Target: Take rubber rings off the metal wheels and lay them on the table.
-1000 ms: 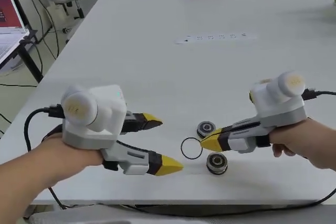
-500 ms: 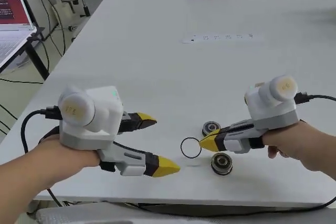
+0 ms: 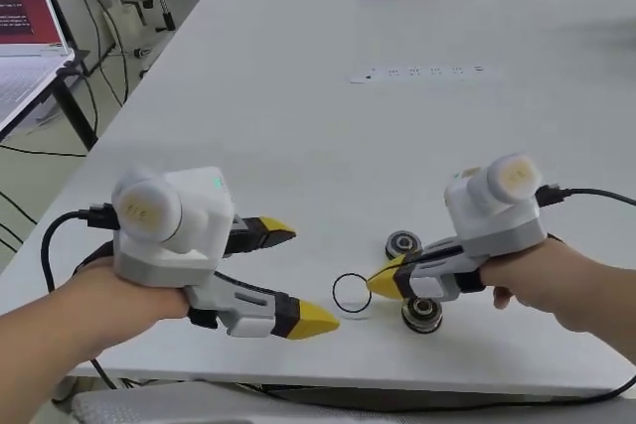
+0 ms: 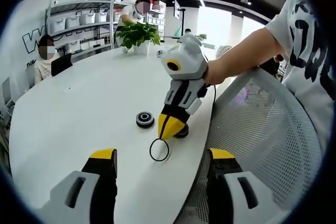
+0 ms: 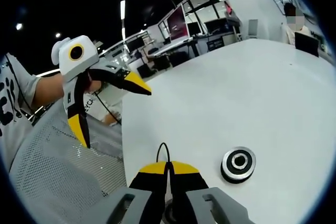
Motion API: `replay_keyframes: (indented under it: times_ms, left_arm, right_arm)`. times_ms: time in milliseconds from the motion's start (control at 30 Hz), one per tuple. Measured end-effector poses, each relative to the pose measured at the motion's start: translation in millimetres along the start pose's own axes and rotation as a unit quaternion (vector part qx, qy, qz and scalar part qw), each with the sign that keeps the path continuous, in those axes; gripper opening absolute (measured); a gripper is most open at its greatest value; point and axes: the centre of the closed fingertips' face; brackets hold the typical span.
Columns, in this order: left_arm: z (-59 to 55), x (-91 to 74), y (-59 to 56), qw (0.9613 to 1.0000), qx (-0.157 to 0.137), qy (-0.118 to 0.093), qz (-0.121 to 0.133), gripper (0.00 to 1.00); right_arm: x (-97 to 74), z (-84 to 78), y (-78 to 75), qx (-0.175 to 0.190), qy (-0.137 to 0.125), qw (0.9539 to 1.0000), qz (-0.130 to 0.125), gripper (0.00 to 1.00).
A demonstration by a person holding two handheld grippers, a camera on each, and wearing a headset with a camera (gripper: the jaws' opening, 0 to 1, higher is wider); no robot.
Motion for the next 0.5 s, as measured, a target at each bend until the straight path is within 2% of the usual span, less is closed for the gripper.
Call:
replay_keyframes:
  times_ms: [200,500]
  left_arm:
    - [-3.2,-0.4,1.3,1.0000,-0.002,0.002,0.001,0.67]
    - [-1.7,3.0,-2.1,0.9999,0.002,0.007,-0.008,0.67]
  right_arm:
    - [1.1,-3.2,-1.8,-0.017,0.010,0.9998,-0.008,0.01]
    - [-2.2,4.4,-1.8,-0.037,-0.002,0.9991,-0.019,0.18]
Point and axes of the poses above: the centre of the closed fingertips' face, and the gripper's own axes: x roughly forward along the fingers, y roughly to its left, z roughly out of its top, and after that the axes turned 1 degree about -y, right-handed
